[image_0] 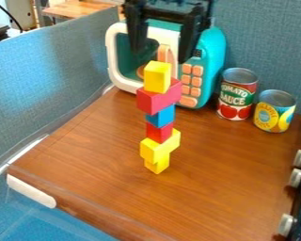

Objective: Take the yellow cube off of the tower and place it on the right side of the table

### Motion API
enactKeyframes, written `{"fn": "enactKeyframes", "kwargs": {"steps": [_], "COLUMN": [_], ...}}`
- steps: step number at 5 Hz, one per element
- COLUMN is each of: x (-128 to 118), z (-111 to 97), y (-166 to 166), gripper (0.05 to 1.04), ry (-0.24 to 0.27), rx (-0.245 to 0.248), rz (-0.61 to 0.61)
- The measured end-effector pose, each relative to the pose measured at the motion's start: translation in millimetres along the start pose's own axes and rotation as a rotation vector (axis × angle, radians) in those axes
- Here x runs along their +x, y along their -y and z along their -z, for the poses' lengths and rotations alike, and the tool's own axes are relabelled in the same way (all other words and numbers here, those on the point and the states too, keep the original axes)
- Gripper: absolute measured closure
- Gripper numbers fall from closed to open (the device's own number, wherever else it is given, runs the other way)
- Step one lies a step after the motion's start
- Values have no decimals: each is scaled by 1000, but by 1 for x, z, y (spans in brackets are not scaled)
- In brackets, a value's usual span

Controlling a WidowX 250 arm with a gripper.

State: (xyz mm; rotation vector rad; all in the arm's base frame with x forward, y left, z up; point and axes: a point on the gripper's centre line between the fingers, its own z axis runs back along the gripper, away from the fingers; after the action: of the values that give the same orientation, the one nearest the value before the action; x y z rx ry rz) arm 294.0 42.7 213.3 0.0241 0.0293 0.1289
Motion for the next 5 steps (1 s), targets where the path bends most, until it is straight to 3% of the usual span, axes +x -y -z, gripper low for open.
{"fn": "enactKeyframes", "kwargs": {"steps": [2,3,4,5], "x": [16,21,31,37], "z": [30,31,35,43], "y": [-4,-2,-1,-2], "gripper": [82,82,153,408], "ry": [-79,-62,-66,-88], "rx": [-10,-16,-19,-15], "rz": [-22,-37,-26,-40]}}
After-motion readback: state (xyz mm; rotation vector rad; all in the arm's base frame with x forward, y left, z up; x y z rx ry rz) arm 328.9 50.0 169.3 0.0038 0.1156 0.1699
